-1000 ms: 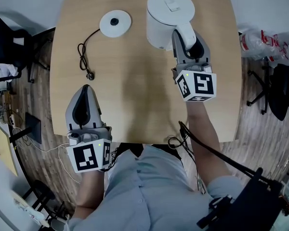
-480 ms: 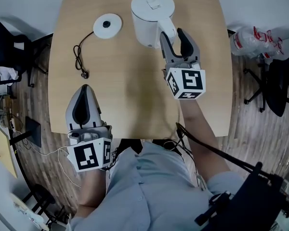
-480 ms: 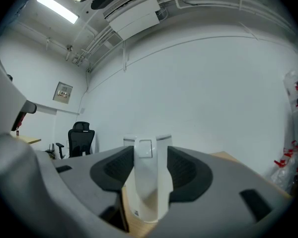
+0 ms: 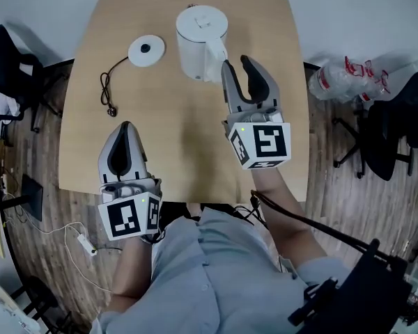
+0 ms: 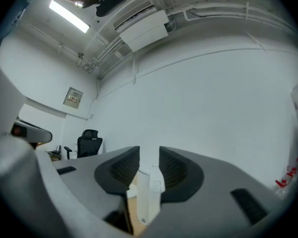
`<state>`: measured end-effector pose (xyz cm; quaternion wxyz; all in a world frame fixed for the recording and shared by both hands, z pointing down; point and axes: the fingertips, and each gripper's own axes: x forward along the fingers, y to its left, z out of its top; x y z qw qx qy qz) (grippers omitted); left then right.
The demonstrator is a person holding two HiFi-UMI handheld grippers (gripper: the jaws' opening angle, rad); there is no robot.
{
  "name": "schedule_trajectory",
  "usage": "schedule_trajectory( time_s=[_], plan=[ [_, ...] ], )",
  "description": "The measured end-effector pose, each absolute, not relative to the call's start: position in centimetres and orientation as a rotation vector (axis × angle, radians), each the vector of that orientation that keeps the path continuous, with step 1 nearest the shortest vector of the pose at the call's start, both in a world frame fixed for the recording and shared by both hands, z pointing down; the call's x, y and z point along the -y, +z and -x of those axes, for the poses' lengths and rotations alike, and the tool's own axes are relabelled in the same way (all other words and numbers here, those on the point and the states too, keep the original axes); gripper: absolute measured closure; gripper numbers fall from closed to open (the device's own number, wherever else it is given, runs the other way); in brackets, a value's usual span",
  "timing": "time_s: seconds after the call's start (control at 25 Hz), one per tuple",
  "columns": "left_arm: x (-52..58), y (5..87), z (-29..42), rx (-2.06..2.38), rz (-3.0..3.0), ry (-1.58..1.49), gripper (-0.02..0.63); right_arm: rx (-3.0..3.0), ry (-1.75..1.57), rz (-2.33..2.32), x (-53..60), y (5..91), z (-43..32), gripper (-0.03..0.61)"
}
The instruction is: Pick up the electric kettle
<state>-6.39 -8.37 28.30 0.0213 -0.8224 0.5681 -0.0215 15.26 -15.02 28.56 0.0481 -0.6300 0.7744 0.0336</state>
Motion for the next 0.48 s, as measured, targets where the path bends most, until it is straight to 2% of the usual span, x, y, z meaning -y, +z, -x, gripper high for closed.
schedule_trajectory(
  time_s=[0.12, 0.16, 0.48],
  plan=[
    [8.6, 27.1, 6.6, -1.746, 2.527, -0.027, 0.614, -2.429, 0.182, 1.846, 13.5, 26.0, -13.2, 0.531],
    [8.8, 26.7, 6.8, -1.741, 2.518, -0.018, 0.614, -2.443, 0.201, 1.829, 13.1, 25.4, -12.4, 0.542],
    [10.4, 22.9, 8.6, -1.672, 2.46, 0.047, 0.614, -2.457, 0.25, 1.786, 11.9, 22.9, -8.5, 0.575]
  ],
)
